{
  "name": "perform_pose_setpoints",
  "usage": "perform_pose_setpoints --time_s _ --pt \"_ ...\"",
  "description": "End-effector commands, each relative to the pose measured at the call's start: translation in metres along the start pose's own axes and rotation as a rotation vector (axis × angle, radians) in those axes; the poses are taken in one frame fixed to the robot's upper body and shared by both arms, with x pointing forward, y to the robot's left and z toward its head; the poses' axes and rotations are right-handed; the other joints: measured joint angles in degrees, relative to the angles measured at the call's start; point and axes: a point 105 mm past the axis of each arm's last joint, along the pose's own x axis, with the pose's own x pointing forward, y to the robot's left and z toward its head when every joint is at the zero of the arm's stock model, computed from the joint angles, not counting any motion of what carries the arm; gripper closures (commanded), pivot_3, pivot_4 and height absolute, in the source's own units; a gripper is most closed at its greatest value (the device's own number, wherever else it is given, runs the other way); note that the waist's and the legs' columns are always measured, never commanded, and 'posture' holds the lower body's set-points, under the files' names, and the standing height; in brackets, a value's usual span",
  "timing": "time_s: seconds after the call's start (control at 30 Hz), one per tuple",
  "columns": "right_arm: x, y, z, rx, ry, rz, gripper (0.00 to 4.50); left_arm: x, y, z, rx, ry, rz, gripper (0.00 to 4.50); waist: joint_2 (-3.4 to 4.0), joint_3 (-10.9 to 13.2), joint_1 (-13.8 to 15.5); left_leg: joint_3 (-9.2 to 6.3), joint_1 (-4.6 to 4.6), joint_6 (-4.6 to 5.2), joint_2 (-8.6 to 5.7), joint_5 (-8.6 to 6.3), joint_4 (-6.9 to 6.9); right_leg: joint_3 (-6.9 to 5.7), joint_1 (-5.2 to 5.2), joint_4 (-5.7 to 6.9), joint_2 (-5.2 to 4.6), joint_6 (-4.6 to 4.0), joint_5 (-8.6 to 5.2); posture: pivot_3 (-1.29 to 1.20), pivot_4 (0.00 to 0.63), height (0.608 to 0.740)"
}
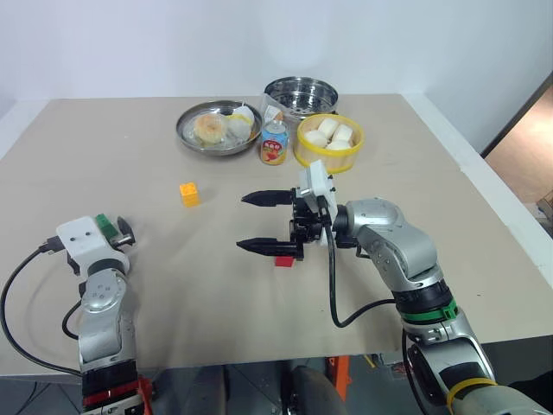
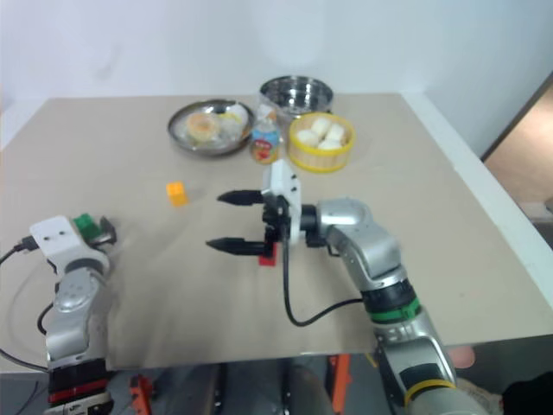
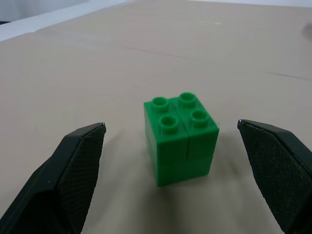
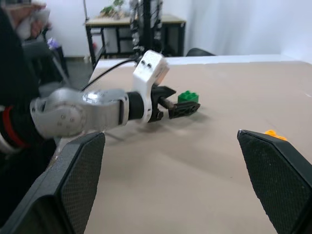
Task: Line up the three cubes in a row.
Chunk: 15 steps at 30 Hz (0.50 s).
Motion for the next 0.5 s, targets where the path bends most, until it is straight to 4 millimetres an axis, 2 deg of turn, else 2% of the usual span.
perform_pose_setpoints --time_s 0.03,0.27,0.5 --pt "-0.0025 -0.0044 0.0121 -0.051 -0.028 -0.019 0.00 0.0053 -0.0012 0.0124 -0.008 -0.053 -0.002 0.78 -0.01 0.00 0.00 0.01 0.00 0.00 0.00 0.00 0.00 0.01 -0.01 0.00 0.00 0.00 0.00 0.00 0.150 0.740" --pt "-0.0031 -0.0045 0.0077 -0.061 -0.018 -0.033 0.00 0.0087 -0.0009 0.0113 -0.011 -0.051 0.012 3.17 -0.03 0.01 0.00 0.00 -0.01 0.00 0.00 0.00 -0.01 0.00 -0.01 0.00 0.01 0.01 0.00 0.00 0.150 0.740" --pt "-0.0034 -0.0036 0.0052 -0.077 -0.005 -0.032 0.00 0.0077 0.0034 0.0100 0.026 -0.045 -0.028 3.24 -0.04 0.01 0.00 0.00 -0.01 -0.01 0.01 -0.01 -0.01 0.00 -0.01 0.00 0.01 0.01 0.00 0.00 0.150 0.740"
